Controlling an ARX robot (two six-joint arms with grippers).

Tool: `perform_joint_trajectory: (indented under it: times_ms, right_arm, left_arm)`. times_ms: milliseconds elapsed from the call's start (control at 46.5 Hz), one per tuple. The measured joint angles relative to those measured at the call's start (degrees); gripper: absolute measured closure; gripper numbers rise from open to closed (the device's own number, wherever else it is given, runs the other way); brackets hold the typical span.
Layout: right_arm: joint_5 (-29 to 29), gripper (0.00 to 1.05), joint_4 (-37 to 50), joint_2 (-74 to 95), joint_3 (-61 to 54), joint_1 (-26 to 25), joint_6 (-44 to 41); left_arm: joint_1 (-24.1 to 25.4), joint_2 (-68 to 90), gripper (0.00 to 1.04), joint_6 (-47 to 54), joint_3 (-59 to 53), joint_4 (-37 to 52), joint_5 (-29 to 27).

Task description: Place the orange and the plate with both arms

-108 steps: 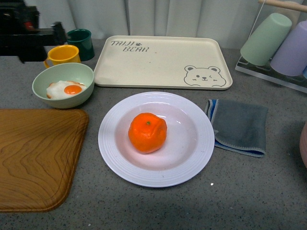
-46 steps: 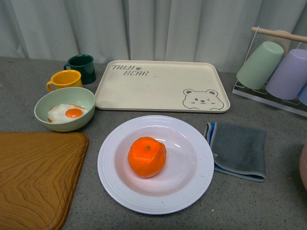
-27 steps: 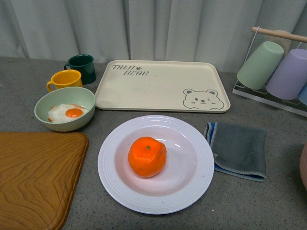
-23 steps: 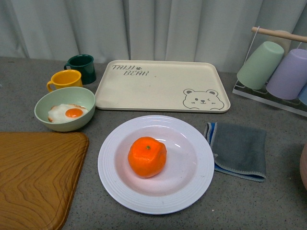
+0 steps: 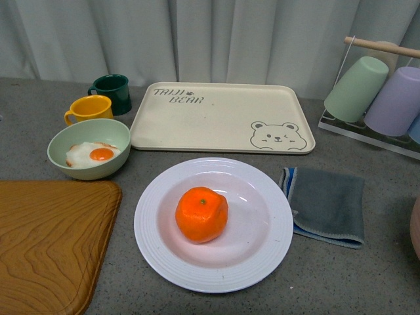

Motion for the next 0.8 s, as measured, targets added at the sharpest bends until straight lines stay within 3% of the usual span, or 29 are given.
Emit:
perform_joint_trajectory:
  times_ms: [301, 473, 581, 796]
  right_arm:
    - [0.0, 0.09, 0.0, 0.0, 0.0, 0.0, 0.0]
    - [0.0, 0.09, 0.0, 0.0, 0.0, 0.0, 0.0]
    - [0.0, 0.09, 0.0, 0.0, 0.0, 0.0, 0.0]
    - [0.0, 0.09, 0.0, 0.0, 0.0, 0.0, 0.0]
  left_arm:
    - [0.0, -0.1, 0.99, -0.1, 0.0, 0.0, 0.0]
    - [0.0, -0.1, 0.67, 0.0, 0.0, 0.0, 0.0]
    - [0.0, -0.1, 0.42, 0.0, 0.0, 0.0, 0.0]
    - [0.0, -0.1, 0.08, 0.0, 0.0, 0.0, 0.0]
